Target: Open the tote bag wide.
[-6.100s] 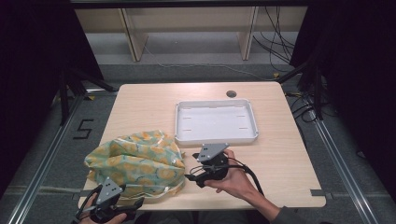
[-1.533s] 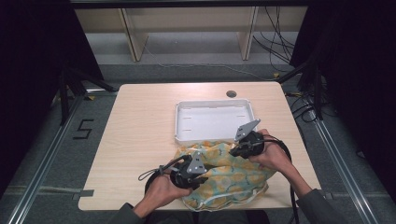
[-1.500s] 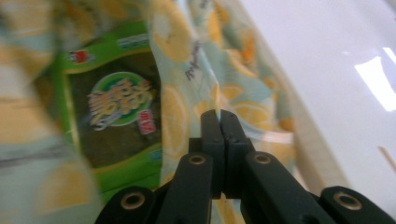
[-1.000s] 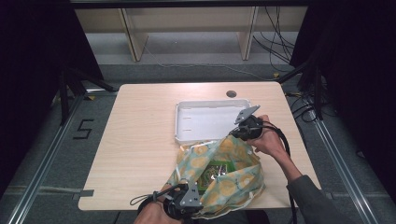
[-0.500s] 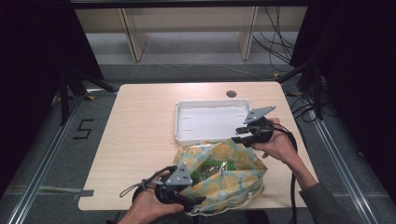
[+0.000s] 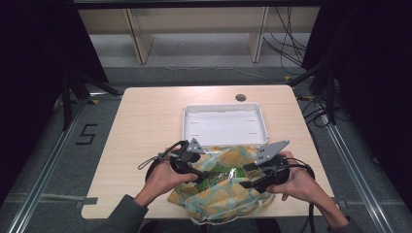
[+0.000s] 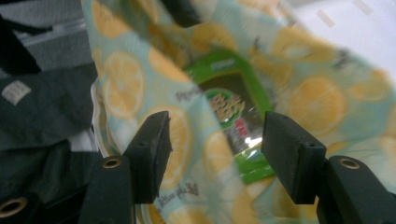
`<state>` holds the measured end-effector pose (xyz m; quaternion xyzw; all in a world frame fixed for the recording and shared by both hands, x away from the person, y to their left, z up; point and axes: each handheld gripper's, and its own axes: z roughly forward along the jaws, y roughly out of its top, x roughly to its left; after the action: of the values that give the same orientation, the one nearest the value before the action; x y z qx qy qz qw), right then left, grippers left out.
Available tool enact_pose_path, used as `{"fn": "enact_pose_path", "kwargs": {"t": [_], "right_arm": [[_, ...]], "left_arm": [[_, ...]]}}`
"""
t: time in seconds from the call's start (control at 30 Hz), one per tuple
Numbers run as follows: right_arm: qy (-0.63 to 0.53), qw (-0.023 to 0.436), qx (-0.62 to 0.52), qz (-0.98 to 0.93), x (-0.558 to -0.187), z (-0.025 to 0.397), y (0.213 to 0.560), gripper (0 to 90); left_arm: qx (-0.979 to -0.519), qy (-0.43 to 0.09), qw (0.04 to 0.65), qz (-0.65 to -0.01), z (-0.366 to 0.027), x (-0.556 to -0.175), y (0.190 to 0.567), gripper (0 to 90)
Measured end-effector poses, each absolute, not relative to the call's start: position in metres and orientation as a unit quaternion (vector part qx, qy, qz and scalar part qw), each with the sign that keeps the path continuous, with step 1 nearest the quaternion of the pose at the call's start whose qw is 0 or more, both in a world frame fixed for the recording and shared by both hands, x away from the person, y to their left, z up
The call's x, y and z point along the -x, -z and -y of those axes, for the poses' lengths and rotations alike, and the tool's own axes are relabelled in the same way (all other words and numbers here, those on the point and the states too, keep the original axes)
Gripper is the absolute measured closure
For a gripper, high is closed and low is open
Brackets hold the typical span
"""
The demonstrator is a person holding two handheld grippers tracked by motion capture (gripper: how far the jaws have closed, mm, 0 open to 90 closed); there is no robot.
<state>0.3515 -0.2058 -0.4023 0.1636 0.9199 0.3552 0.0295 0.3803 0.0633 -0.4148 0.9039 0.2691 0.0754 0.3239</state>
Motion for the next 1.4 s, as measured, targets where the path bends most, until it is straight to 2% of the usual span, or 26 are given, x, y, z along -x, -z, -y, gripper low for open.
{"fn": "enact_pose_path", "kwargs": {"t": [0.07, 0.1, 0.13, 0.23, 0.3, 0.37, 0.6, 0.7, 0.77, 0.83, 0.9, 0.93, 1.03, 1.2, 1.4], "right_arm": [[-0.342, 0.024, -0.148, -0.928, -0.353, 0.203, 0.409, 50.1], [-0.334, 0.017, -0.147, -0.931, -0.353, 0.202, 0.412, 55.8], [-0.327, 0.005, -0.131, -0.936, -0.352, 0.201, 0.416, 65.8], [-0.309, -0.006, -0.094, -0.946, -0.348, 0.201, 0.424, 83.4], [-0.289, -0.018, -0.088, -0.953, -0.34, 0.202, 0.43, 88.6], [-0.275, -0.028, -0.078, -0.958, -0.333, 0.203, 0.435, 90.0], [-0.245, -0.055, -0.063, -0.966, -0.309, 0.203, 0.454, 90.0], [-0.246, -0.054, -0.065, -0.966, -0.308, 0.204, 0.454, 90.0], [-0.258, -0.047, -0.081, -0.962, -0.31, 0.205, 0.45, 82.8], [-0.279, -0.048, -0.097, -0.954, -0.313, 0.206, 0.442, 71.6], [-0.309, -0.023, -0.133, -0.941, -0.318, 0.208, 0.43, 58.2], [-0.326, -0.018, -0.141, -0.935, -0.322, 0.209, 0.425, 57.0], [-0.366, 0.002, -0.143, -0.919, -0.336, 0.212, 0.409, 50.3], [-0.38, 0.005, -0.165, -0.91, -0.357, 0.209, 0.396, 47.4], [-0.361, -0.004, -0.175, -0.916, -0.384, 0.193, 0.4, 46.3]], "left_arm": [[-0.91, -0.079, 0.31, -0.264, -0.059, -0.388, 0.419, 40.9], [-0.916, -0.08, 0.303, -0.252, -0.059, -0.394, 0.421, 48.0], [-0.914, -0.083, 0.305, -0.255, -0.058, -0.397, 0.422, 59.0], [-0.907, -0.095, 0.313, -0.264, -0.058, -0.409, 0.424, 78.9], [-0.908, -0.102, 0.302, -0.271, -0.059, -0.417, 0.423, 85.1], [-0.904, -0.111, 0.302, -0.283, -0.059, -0.425, 0.423, 86.7], [-0.889, -0.123, 0.304, -0.319, -0.066, -0.452, 0.424, 87.4], [-0.884, -0.11, 0.312, -0.331, -0.069, -0.454, 0.427, 83.0], [-0.876, -0.102, 0.331, -0.336, -0.071, -0.448, 0.423, 71.7], [-0.873, -0.094, 0.349, -0.328, -0.073, -0.438, 0.415, 62.9], [-0.861, -0.095, 0.377, -0.328, -0.079, -0.426, 0.405, 52.0], [-0.857, -0.094, 0.388, -0.327, -0.083, -0.419, 0.399, 48.1], [-0.845, -0.102, 0.413, -0.324, -0.101, -0.398, 0.383, 45.8], [-0.832, -0.102, 0.435, -0.329, -0.131, -0.365, 0.376, 48.0], [-0.812, -0.109, 0.464, -0.336, -0.156, -0.325, 0.381, 53.0]]}}
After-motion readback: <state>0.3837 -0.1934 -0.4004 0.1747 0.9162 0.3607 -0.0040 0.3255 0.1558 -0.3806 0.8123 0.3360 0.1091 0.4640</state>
